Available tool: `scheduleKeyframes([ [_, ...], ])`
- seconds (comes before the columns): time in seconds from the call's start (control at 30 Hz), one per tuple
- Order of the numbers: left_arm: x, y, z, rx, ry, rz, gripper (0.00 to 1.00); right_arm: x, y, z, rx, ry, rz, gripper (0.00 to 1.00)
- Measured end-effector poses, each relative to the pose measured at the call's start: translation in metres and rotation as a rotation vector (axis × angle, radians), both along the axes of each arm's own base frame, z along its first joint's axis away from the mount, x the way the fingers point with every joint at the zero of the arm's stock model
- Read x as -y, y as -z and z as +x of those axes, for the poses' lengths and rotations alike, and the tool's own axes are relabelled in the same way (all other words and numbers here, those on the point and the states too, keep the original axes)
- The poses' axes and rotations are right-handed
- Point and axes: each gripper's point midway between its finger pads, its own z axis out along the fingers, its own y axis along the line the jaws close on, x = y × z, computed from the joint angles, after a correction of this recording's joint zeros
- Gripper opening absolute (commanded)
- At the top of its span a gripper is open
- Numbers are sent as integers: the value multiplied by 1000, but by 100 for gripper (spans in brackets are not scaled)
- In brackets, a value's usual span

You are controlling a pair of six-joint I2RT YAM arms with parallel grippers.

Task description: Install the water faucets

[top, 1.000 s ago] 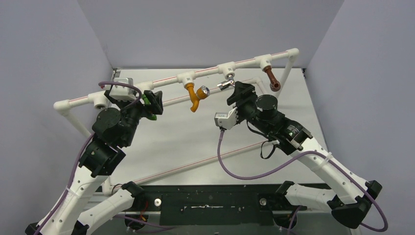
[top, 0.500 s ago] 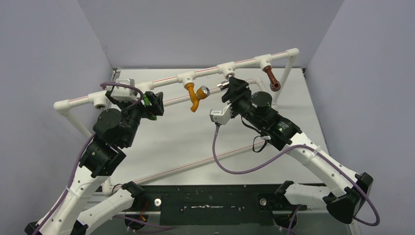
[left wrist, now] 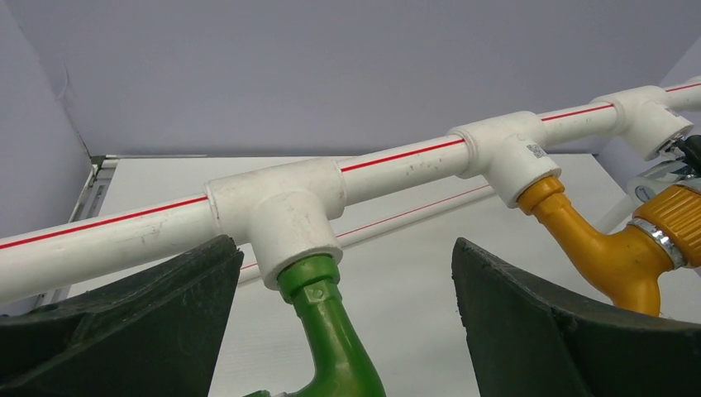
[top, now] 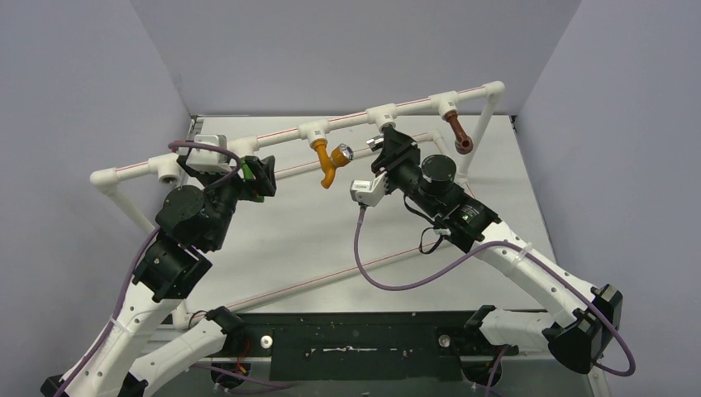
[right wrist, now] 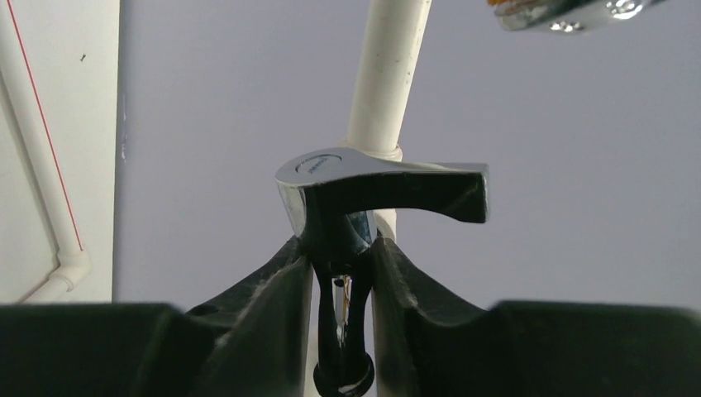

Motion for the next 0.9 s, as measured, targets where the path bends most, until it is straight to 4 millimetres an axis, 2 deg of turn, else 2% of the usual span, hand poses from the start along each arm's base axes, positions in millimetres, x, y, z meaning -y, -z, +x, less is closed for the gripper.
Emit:
scheduleKeyframes([
  [0.03, 0, -1, 0, 3, -2, -1, 97, 0, -1, 0, 9, -1, -4, 0],
  [0.37, -1, -5, -4, 16, 2, -8, 97, -2, -1, 5, 18, 14, 158, 0],
  [0.9, -6, -4, -6, 18, -15, -11, 97, -4, -5, 5, -146, -23, 795, 0],
])
